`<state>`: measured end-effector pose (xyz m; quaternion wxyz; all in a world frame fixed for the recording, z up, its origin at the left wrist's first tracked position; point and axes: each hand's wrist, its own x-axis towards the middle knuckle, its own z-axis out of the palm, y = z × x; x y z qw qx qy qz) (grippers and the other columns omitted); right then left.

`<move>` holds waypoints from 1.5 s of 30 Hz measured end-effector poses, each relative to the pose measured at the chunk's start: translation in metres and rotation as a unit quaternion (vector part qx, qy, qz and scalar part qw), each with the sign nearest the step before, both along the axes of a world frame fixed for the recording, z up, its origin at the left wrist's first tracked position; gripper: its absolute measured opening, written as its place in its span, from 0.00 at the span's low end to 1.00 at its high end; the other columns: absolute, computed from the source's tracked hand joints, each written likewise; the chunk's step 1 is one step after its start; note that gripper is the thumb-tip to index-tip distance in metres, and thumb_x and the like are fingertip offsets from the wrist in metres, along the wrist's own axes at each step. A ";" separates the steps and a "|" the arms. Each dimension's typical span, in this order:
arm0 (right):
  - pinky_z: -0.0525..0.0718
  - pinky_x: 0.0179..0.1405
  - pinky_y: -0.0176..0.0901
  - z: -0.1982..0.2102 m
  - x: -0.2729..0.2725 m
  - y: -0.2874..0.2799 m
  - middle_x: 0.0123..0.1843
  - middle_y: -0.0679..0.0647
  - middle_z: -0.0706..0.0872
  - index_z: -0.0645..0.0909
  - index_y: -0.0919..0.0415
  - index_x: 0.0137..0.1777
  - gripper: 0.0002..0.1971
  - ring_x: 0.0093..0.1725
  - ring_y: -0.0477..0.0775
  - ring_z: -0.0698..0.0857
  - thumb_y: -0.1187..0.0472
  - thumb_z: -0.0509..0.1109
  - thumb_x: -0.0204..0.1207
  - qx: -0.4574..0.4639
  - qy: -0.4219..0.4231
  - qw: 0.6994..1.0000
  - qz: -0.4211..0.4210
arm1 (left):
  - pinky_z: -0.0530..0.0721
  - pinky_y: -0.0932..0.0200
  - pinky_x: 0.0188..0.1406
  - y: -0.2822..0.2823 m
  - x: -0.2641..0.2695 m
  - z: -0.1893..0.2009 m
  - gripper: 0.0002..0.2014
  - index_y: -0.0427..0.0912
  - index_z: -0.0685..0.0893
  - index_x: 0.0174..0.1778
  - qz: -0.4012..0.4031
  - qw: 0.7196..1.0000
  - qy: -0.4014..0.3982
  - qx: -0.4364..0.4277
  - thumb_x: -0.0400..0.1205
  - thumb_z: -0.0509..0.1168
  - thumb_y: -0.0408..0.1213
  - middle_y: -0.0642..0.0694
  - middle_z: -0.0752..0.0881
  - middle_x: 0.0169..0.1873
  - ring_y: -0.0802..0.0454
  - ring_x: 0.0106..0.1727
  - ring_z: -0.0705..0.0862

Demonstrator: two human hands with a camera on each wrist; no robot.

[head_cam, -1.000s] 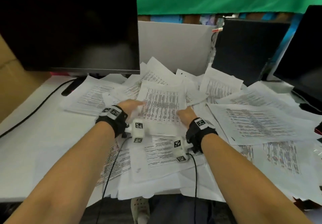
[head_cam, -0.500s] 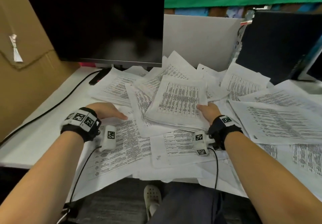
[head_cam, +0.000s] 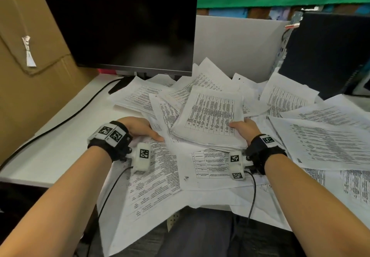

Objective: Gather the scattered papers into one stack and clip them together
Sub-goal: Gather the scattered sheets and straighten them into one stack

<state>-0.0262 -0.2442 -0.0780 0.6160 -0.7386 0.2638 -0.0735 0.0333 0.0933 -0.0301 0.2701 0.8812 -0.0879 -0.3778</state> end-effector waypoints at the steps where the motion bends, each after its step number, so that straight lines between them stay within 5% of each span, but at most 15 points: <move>1: 0.82 0.55 0.49 0.000 0.000 0.000 0.62 0.63 0.84 0.76 0.72 0.70 0.23 0.55 0.60 0.83 0.69 0.74 0.76 0.003 0.001 1.000 -0.001 | 0.78 0.41 0.67 -0.003 0.001 -0.002 0.39 0.43 0.85 0.58 0.004 1.000 -0.024 0.016 0.52 0.83 0.57 0.45 0.89 0.55 0.42 0.59 0.86; 6: 0.83 0.64 0.57 0.001 -0.001 0.001 0.66 0.66 0.84 0.76 0.73 0.70 0.23 0.64 0.67 0.84 0.70 0.75 0.75 0.007 0.005 1.000 0.002 | 0.82 0.45 0.63 -0.017 -0.004 0.010 0.27 0.32 0.84 0.55 0.031 0.989 -0.111 0.096 0.67 0.79 0.48 0.38 0.88 0.52 0.39 0.55 0.86; 9: 0.82 0.64 0.56 0.002 -0.001 0.000 0.66 0.67 0.84 0.76 0.75 0.70 0.23 0.64 0.67 0.84 0.70 0.74 0.75 0.008 0.007 1.000 0.010 | 0.81 0.55 0.51 -0.014 -0.016 0.039 0.22 0.30 0.85 0.53 0.017 0.973 -0.179 0.142 0.72 0.76 0.45 0.39 0.87 0.52 0.43 0.49 0.84; 13: 0.80 0.68 0.62 0.003 -0.001 0.000 0.67 0.66 0.83 0.73 0.76 0.72 0.28 0.65 0.66 0.83 0.69 0.76 0.74 0.000 0.011 1.000 0.013 | 0.81 0.47 0.53 0.000 -0.027 0.087 0.21 0.26 0.82 0.57 0.024 0.926 -0.323 0.192 0.75 0.74 0.39 0.32 0.84 0.56 0.36 0.56 0.83; 15: 0.80 0.69 0.63 -0.002 0.002 -0.003 0.69 0.66 0.82 0.71 0.75 0.74 0.32 0.66 0.66 0.83 0.66 0.78 0.73 0.001 0.010 1.000 0.011 | 0.81 0.45 0.51 0.005 -0.035 0.114 0.19 0.33 0.83 0.59 0.054 0.897 -0.398 0.185 0.74 0.74 0.35 0.34 0.85 0.52 0.35 0.56 0.83; 18: 0.81 0.68 0.61 -0.001 0.001 -0.001 0.69 0.66 0.83 0.72 0.75 0.73 0.30 0.65 0.66 0.84 0.65 0.78 0.74 0.000 0.013 1.000 0.009 | 0.81 0.45 0.44 0.003 -0.050 0.152 0.02 0.37 0.83 0.37 0.047 0.845 -0.503 0.175 0.75 0.68 0.31 0.42 0.79 0.35 0.35 0.45 0.83; 20: 0.83 0.64 0.57 0.004 -0.001 0.002 0.67 0.67 0.83 0.75 0.75 0.69 0.25 0.61 0.65 0.85 0.67 0.77 0.75 -0.013 0.024 1.000 0.004 | 0.77 0.45 0.40 -0.001 -0.062 0.176 0.10 0.39 0.75 0.30 0.040 0.804 -0.569 0.169 0.77 0.64 0.30 0.41 0.75 0.33 0.35 0.41 0.81; 23: 0.80 0.62 0.52 0.017 0.000 0.003 0.73 0.69 0.77 0.67 0.73 0.76 0.33 0.66 0.67 0.80 0.65 0.77 0.75 -0.052 0.049 0.997 -0.008 | 0.72 0.46 0.39 -0.004 -0.068 0.212 0.06 0.41 0.79 0.38 0.051 0.723 -0.674 0.145 0.79 0.60 0.30 0.33 0.78 0.38 0.29 0.45 0.81; 27: 0.69 0.77 0.58 0.054 0.009 0.013 0.80 0.66 0.64 0.55 0.61 0.84 0.44 0.79 0.68 0.66 0.50 0.76 0.74 -0.255 0.001 0.967 -0.002 | 0.79 0.39 0.44 -0.009 -0.067 0.241 0.10 0.36 0.84 0.54 0.062 0.659 -0.744 0.085 0.83 0.61 0.34 0.29 0.85 0.45 0.28 0.49 0.82; 30: 0.76 0.68 0.51 0.094 0.014 0.032 0.76 0.54 0.71 0.56 0.54 0.85 0.41 0.74 0.55 0.74 0.43 0.71 0.77 -0.150 -0.114 0.977 0.102 | 0.80 0.39 0.48 -0.012 -0.065 0.249 0.10 0.36 0.84 0.55 0.059 0.667 -0.742 0.035 0.82 0.64 0.37 0.35 0.84 0.42 0.32 0.50 0.81; 34: 0.76 0.74 0.52 0.122 0.020 0.053 0.77 0.56 0.74 0.55 0.52 0.86 0.41 0.69 0.56 0.81 0.40 0.69 0.78 0.011 -0.144 0.970 0.194 | 0.72 0.49 0.39 -0.011 -0.067 0.253 0.18 0.40 0.69 0.29 0.077 0.682 -0.724 -0.072 0.81 0.67 0.41 0.47 0.70 0.28 0.45 0.38 0.70; 38: 0.82 0.66 0.53 0.111 0.028 0.064 0.73 0.57 0.73 0.57 0.51 0.83 0.51 0.63 0.58 0.83 0.33 0.77 0.64 0.087 -0.097 0.965 0.230 | 0.70 0.58 0.36 0.001 -0.050 0.247 0.14 0.33 0.83 0.46 0.096 0.703 -0.681 -0.182 0.81 0.67 0.43 0.42 0.79 0.36 0.50 0.37 0.73; 40: 0.84 0.57 0.50 0.106 0.026 0.068 0.69 0.57 0.78 0.66 0.58 0.77 0.45 0.60 0.58 0.84 0.37 0.78 0.66 0.150 -0.125 0.953 0.233 | 0.77 0.56 0.40 0.005 -0.036 0.233 0.13 0.34 0.85 0.50 0.110 0.737 -0.627 -0.227 0.81 0.67 0.43 0.43 0.83 0.40 0.52 0.38 0.78; 42: 0.83 0.63 0.54 0.106 0.022 0.068 0.68 0.58 0.83 0.71 0.64 0.76 0.32 0.66 0.62 0.84 0.47 0.71 0.77 0.203 -0.175 0.936 0.228 | 0.81 0.58 0.41 0.007 -0.022 0.211 0.12 0.35 0.86 0.53 0.129 0.760 -0.580 -0.262 0.81 0.67 0.40 0.44 0.86 0.44 0.56 0.38 0.81; 45: 0.82 0.68 0.58 0.110 0.019 0.062 0.70 0.59 0.84 0.76 0.61 0.76 0.27 0.69 0.61 0.83 0.53 0.68 0.78 0.267 -0.213 0.912 0.226 | 0.83 0.58 0.43 0.010 -0.005 0.173 0.10 0.37 0.86 0.54 0.152 0.788 -0.516 -0.299 0.82 0.67 0.39 0.42 0.88 0.45 0.53 0.39 0.85</move>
